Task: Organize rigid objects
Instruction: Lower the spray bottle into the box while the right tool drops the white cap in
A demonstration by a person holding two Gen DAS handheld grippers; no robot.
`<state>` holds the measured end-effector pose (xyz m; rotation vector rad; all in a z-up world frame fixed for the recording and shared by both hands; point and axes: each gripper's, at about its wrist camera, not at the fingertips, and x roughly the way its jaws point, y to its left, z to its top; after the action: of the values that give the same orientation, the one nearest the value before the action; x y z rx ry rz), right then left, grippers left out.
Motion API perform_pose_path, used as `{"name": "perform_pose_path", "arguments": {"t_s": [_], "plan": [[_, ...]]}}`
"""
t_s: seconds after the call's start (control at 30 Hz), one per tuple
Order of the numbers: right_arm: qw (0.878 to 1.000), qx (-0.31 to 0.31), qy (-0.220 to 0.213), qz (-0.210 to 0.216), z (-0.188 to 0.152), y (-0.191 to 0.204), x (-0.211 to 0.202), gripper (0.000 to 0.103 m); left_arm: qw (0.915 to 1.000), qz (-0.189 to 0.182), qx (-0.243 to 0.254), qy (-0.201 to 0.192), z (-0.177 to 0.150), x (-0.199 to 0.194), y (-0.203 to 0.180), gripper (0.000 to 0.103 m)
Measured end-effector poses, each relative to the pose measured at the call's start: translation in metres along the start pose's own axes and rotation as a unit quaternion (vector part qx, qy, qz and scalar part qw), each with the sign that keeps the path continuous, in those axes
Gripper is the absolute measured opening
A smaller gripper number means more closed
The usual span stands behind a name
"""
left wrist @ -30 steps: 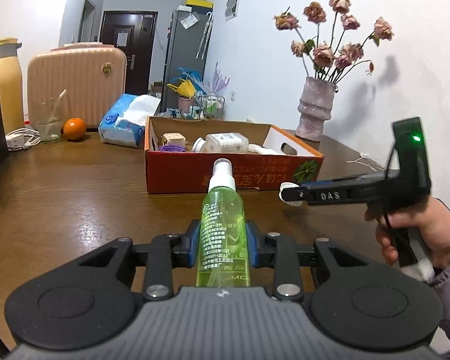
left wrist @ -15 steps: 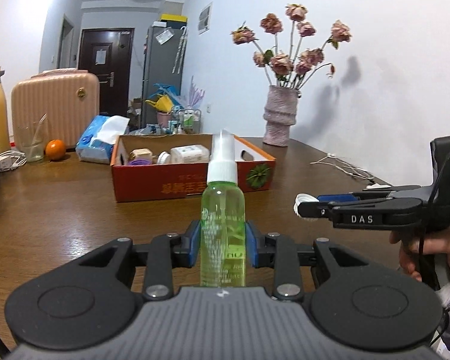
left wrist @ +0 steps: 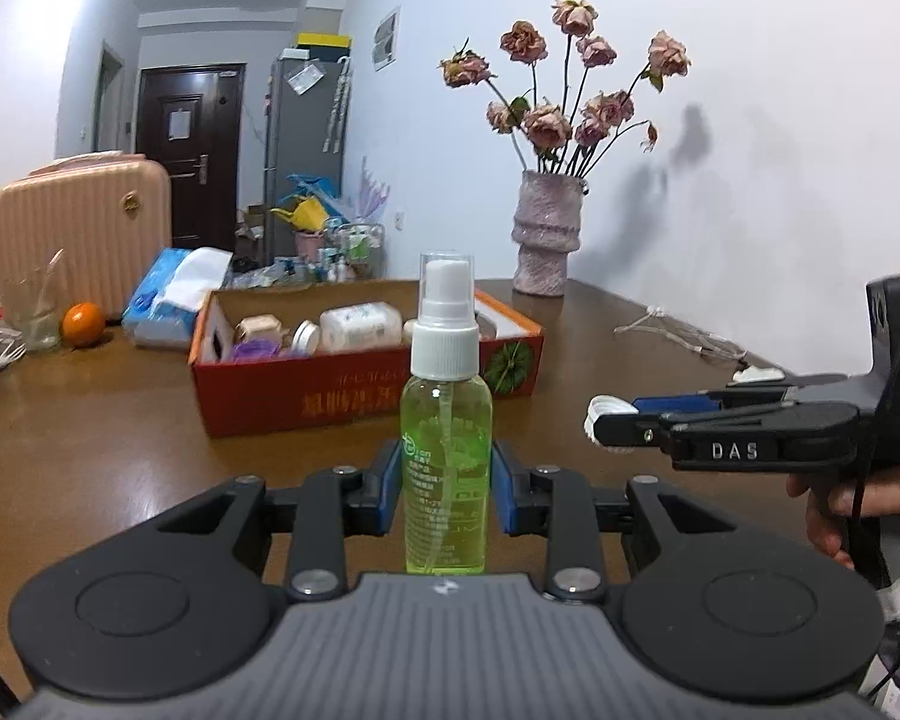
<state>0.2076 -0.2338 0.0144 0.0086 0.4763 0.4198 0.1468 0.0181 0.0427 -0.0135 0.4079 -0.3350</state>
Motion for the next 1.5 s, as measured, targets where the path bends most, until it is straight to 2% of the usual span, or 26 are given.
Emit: {"name": "perform_pose_path", "arguments": {"t_s": [0.2,0.33,0.43,0.53,0.6,0.7,0.8,0.9,1.0,1.1,1.13,1.17,1.33,1.4,1.5], "plan": [[0.999,-0.032,-0.012,0.001,0.04,-0.01,0.026,0.039,0.9992,-0.032,0.024,-0.002,0.05,0.041,0.027,0.031],[0.998,-0.036,-0.025,0.043,0.086,-0.023,0.053,0.039,0.9987,-0.041,0.018,0.025,0.095,0.092,0.051,0.031],[0.997,-0.049,-0.024,0.046,0.119,-0.03,0.083,0.039,0.9971,-0.053,0.01,0.053,0.125,0.144,0.064,0.031],[0.997,-0.065,0.004,0.044,0.141,-0.034,0.125,0.039,0.9944,-0.062,-0.002,0.086,0.138,0.196,0.071,0.031],[0.996,-0.065,0.038,0.039,0.148,-0.041,0.157,0.039,0.9907,-0.068,-0.009,0.117,0.139,0.235,0.075,0.031],[0.993,-0.075,0.088,0.012,0.146,-0.05,0.196,0.039,0.9842,-0.07,-0.024,0.161,0.129,0.282,0.079,0.031],[0.989,-0.09,0.114,-0.009,0.139,-0.056,0.216,0.039,0.9789,-0.068,-0.01,0.193,0.117,0.312,0.075,0.031],[0.987,-0.104,0.123,-0.027,0.13,-0.057,0.228,0.039,0.9783,-0.052,0.007,0.201,0.107,0.326,0.071,0.031],[0.985,-0.111,0.131,-0.029,0.123,-0.057,0.236,0.039,0.9769,-0.052,-0.002,0.207,0.102,0.336,0.072,0.032],[0.983,-0.119,0.135,-0.026,0.117,-0.055,0.242,0.04,0.9756,-0.055,-0.012,0.212,0.101,0.341,0.072,0.044],[0.983,-0.12,0.135,-0.027,0.117,-0.054,0.243,0.039,0.9766,-0.05,-0.013,0.209,0.1,0.34,0.073,0.052],[0.983,-0.122,0.133,-0.029,0.118,-0.055,0.243,0.039,0.9773,-0.047,-0.016,0.206,0.1,0.338,0.075,0.06],[0.983,-0.131,0.124,-0.031,0.12,-0.05,0.233,0.042,0.9813,-0.04,-0.022,0.187,0.106,0.311,0.084,0.072],[0.984,-0.13,0.115,-0.032,0.121,-0.05,0.224,0.048,0.9835,-0.034,-0.022,0.176,0.11,0.298,0.086,0.073],[0.986,-0.129,0.103,-0.033,0.128,-0.046,0.213,0.048,0.9865,-0.032,-0.018,0.16,0.118,0.277,0.086,0.074]]}}
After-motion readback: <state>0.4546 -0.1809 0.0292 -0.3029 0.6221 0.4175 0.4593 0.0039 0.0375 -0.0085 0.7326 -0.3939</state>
